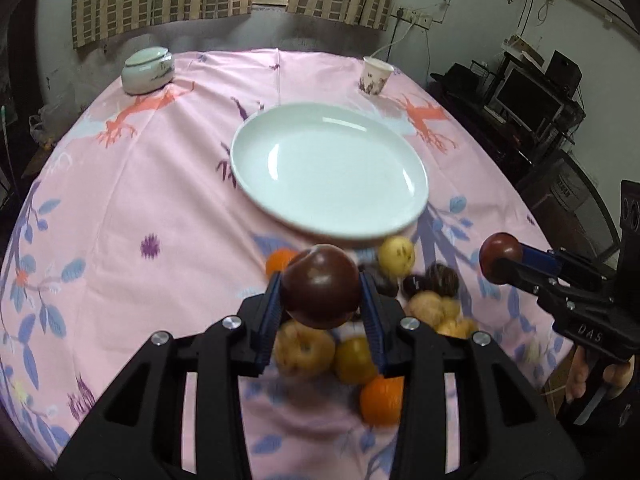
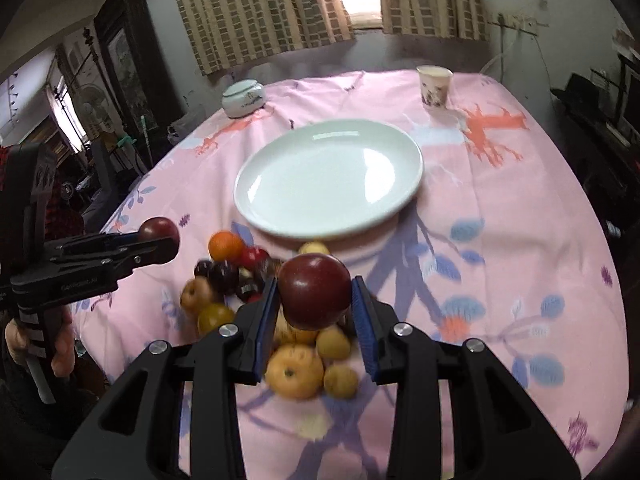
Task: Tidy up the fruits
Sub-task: 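Carry both plums onto the white plate and open both tools, then grasp a small brown pear with the right tool while the left tool grasps a tangerine, then lower the pear and tangerine onto the white plate and open both tools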
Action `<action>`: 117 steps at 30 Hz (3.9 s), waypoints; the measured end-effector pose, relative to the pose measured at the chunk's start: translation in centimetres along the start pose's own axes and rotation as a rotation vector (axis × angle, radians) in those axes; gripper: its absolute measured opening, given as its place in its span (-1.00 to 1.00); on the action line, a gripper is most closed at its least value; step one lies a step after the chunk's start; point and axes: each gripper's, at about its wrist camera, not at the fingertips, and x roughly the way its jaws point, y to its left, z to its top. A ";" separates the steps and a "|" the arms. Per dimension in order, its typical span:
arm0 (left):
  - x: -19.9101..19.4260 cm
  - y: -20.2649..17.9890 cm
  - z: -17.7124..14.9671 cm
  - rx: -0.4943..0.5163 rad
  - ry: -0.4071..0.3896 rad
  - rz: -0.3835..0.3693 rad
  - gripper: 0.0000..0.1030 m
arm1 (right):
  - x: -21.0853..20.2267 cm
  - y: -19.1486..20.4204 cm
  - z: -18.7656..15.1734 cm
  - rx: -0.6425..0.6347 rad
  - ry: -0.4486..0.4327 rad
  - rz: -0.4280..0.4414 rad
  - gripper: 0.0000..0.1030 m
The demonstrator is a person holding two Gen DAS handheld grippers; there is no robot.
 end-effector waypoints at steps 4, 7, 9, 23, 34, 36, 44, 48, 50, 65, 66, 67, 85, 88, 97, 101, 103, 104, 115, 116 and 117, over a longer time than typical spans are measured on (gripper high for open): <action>5.5 0.3 8.5 -0.008 0.020 0.056 -0.26 | 5.3 -1.1 7.2 -0.114 -0.005 -0.015 -0.28; 11.4 1.4 13.1 -0.056 0.099 0.070 -0.25 | 11.1 -2.9 11.2 -0.132 0.048 -0.025 -0.28; 14.7 2.2 14.8 -0.076 0.138 0.072 -0.25 | 14.6 -4.2 13.0 -0.114 0.103 0.007 -0.28; 18.0 3.9 17.7 -0.143 0.137 0.044 0.58 | 20.4 -5.6 15.7 -0.110 0.205 -0.018 0.03; 1.5 2.0 7.1 -0.036 -0.118 0.190 0.96 | 3.0 -2.3 7.7 -0.104 0.024 -0.115 0.82; 0.4 1.6 3.3 -0.020 -0.112 0.192 0.96 | 1.2 -1.1 4.2 -0.103 0.027 -0.094 0.83; -1.0 -0.1 -9.1 0.020 -0.024 0.157 0.96 | -2.8 1.8 -7.7 -0.077 -0.045 -0.157 0.83; -1.5 -1.6 -10.8 0.078 -0.015 0.142 0.96 | -1.7 1.3 -9.5 -0.075 0.003 -0.170 0.81; -1.7 -2.0 -11.1 0.086 -0.015 0.132 0.96 | -1.6 0.8 -9.5 -0.073 0.003 -0.172 0.29; 0.7 -3.4 -12.0 0.069 0.104 0.039 0.96 | 3.1 -0.6 -8.8 -0.036 0.104 -0.098 -0.50; 0.7 -3.5 -12.0 0.069 0.106 0.036 0.96 | 2.5 -0.7 -8.8 -0.018 0.098 -0.101 -0.50; 0.8 -3.6 -12.0 0.069 0.105 0.031 0.96 | 1.9 -0.9 -8.8 0.002 0.094 -0.108 -0.50; 1.5 -5.6 -11.2 0.062 0.098 -0.077 -0.22 | -1.6 -1.5 -9.7 0.085 0.050 -0.057 -0.50; 1.0 -5.2 -10.7 0.052 0.090 -0.087 -0.22 | -1.4 -1.0 -9.5 0.081 0.054 -0.033 -0.50; 0.3 -2.5 -6.8 0.022 0.050 -0.080 -0.22 | 0.0 -0.7 -7.3 0.082 0.062 0.019 -0.50; 1.2 -1.1 -2.5 0.033 0.041 -0.051 -0.22 | 0.6 -0.3 -4.1 0.027 0.060 0.023 -0.50; 2.3 -0.2 0.5 0.030 0.039 -0.031 -0.22 | 1.3 -0.3 -1.4 0.000 0.051 0.032 -0.50; 3.1 0.3 2.1 0.022 0.044 -0.029 -0.21 | 1.9 -0.4 0.3 -0.009 0.046 0.041 -0.50; 15.7 3.8 13.2 -0.056 0.161 0.006 -0.21 | 15.8 -5.6 12.8 -0.008 0.126 -0.102 -0.51; 16.3 4.1 13.4 -0.063 0.165 0.002 -0.20 | 16.6 -5.8 13.1 -0.012 0.137 -0.105 -0.51; 16.8 4.2 13.4 -0.064 0.168 0.003 -0.20 | 17.2 -6.0 13.4 -0.020 0.146 -0.115 -0.51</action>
